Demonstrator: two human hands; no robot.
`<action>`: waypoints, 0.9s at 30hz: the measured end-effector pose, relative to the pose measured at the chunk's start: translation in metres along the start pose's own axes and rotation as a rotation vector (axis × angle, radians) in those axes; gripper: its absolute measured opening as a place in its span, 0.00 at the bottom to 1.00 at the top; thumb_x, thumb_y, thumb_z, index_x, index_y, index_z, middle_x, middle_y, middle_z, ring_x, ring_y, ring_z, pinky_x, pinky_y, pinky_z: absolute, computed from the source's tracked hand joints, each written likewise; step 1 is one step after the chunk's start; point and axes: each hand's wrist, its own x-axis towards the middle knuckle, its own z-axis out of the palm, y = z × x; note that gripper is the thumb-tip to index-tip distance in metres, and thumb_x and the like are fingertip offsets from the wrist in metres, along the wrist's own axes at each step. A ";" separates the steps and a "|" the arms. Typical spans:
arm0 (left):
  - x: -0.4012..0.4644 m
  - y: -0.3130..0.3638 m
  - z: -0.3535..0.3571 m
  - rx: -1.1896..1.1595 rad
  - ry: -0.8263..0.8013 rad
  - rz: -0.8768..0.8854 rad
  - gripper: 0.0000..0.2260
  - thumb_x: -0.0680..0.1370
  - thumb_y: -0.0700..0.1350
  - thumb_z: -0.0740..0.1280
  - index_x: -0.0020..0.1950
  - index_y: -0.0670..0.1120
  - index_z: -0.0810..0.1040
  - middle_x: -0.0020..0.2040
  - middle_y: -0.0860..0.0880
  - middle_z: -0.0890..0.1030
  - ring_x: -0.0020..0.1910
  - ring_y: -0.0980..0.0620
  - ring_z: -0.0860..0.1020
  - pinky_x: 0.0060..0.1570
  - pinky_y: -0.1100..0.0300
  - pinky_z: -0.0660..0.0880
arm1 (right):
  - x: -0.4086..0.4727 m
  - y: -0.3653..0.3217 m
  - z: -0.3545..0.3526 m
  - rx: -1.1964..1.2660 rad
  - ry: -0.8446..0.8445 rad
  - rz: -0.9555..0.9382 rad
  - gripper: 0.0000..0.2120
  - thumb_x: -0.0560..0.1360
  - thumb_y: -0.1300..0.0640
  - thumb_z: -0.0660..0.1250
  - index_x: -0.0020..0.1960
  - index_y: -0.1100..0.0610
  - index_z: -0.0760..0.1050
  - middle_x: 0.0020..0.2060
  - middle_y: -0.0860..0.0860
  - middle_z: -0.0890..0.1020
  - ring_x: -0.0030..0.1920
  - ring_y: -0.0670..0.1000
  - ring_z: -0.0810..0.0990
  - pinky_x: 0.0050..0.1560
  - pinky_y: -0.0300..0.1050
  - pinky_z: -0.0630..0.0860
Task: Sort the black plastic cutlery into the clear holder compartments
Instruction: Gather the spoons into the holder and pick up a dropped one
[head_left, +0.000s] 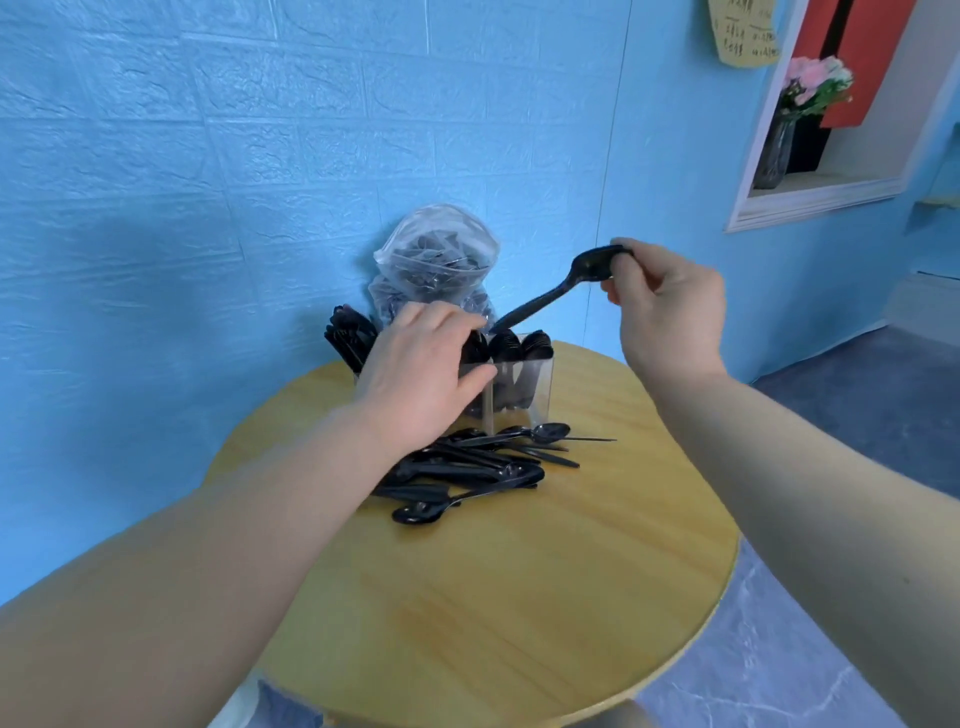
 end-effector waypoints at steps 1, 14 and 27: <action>0.010 -0.002 0.004 0.021 -0.013 0.014 0.24 0.79 0.57 0.61 0.73 0.49 0.66 0.69 0.50 0.70 0.68 0.49 0.64 0.68 0.54 0.61 | 0.013 0.001 0.002 -0.074 0.007 -0.077 0.12 0.79 0.59 0.60 0.58 0.56 0.80 0.44 0.52 0.83 0.49 0.53 0.81 0.55 0.48 0.76; 0.067 -0.008 0.059 0.108 -0.137 0.090 0.26 0.78 0.60 0.60 0.75 0.54 0.61 0.70 0.53 0.71 0.69 0.49 0.66 0.65 0.50 0.63 | 0.053 0.075 0.053 -0.600 -0.359 -0.441 0.11 0.78 0.61 0.60 0.49 0.63 0.81 0.39 0.59 0.79 0.40 0.61 0.77 0.41 0.52 0.73; 0.068 -0.010 0.075 0.069 -0.058 0.108 0.19 0.79 0.55 0.61 0.70 0.56 0.68 0.66 0.55 0.73 0.63 0.49 0.71 0.59 0.51 0.60 | 0.042 0.081 0.041 -0.452 -0.757 -0.030 0.24 0.73 0.46 0.55 0.64 0.54 0.74 0.60 0.50 0.79 0.60 0.52 0.74 0.62 0.45 0.69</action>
